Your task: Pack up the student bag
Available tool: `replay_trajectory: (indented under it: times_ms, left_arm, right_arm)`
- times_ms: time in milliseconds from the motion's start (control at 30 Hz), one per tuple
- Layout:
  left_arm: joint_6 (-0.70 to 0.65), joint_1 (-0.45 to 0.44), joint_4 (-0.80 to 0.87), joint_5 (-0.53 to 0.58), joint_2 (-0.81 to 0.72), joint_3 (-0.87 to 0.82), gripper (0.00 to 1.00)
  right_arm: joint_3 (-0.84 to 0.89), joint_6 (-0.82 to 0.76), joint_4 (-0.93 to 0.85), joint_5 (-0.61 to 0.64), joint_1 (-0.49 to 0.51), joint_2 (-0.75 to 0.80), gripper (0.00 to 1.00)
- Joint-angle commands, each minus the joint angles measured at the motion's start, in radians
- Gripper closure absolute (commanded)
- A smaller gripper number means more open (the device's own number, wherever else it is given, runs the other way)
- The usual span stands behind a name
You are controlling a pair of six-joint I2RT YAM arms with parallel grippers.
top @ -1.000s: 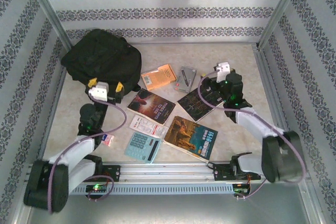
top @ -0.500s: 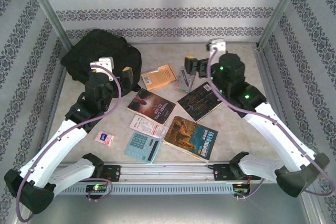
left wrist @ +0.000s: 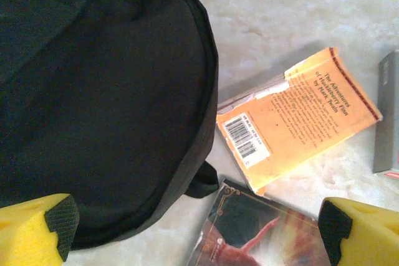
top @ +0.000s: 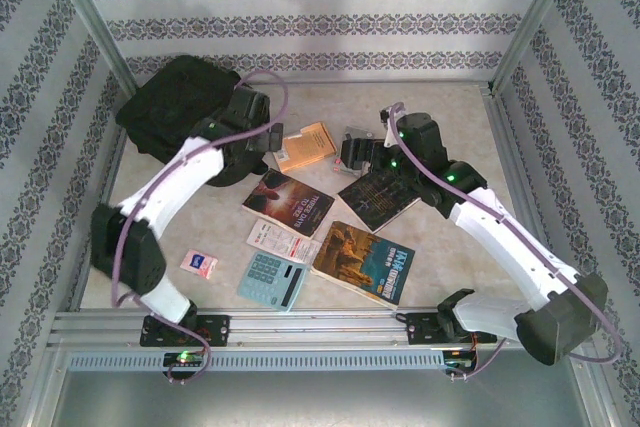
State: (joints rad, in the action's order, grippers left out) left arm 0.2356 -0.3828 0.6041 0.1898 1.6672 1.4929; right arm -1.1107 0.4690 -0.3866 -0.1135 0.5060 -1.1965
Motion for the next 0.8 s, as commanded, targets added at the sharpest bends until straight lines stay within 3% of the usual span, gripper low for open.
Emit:
replay_trajectory:
  times_ms: [0, 100, 233, 333, 500, 600, 767]
  left_arm:
    - [-0.058, 0.056, 0.161, -0.148, 0.146, 0.151, 0.02]
    - [-0.114, 0.059, 0.217, -0.169, 0.273, 0.269, 0.07]
    - [-0.140, 0.084, 0.260, -0.193, 0.397, 0.381, 0.16]
    - [-0.143, 0.101, 0.283, -0.241, 0.459, 0.433, 0.26]
    - [-0.163, 0.101, 0.291, -0.213, 0.514, 0.445, 0.39]
    - [-0.176, 0.103, 0.287, -0.159, 0.529, 0.430, 0.52]
    - [-0.186, 0.102, 0.289, -0.144, 0.511, 0.421, 0.90]
  right_arm:
    - [0.021, -0.014, -0.006, -0.050, 0.009, -0.006, 0.02]
    - [-0.005, -0.010, -0.043, -0.090, 0.021, -0.026, 0.03]
    - [0.037, -0.040, -0.008, -0.147, 0.036, -0.007, 0.11]
    - [0.051, -0.041, -0.011, -0.167, 0.040, -0.011, 0.15]
    - [0.083, -0.044, 0.003, -0.143, 0.042, -0.005, 0.20]
    - [0.086, -0.038, 0.013, -0.152, 0.044, -0.025, 0.27]
    - [0.085, -0.030, 0.023, -0.136, 0.062, -0.060, 0.42]
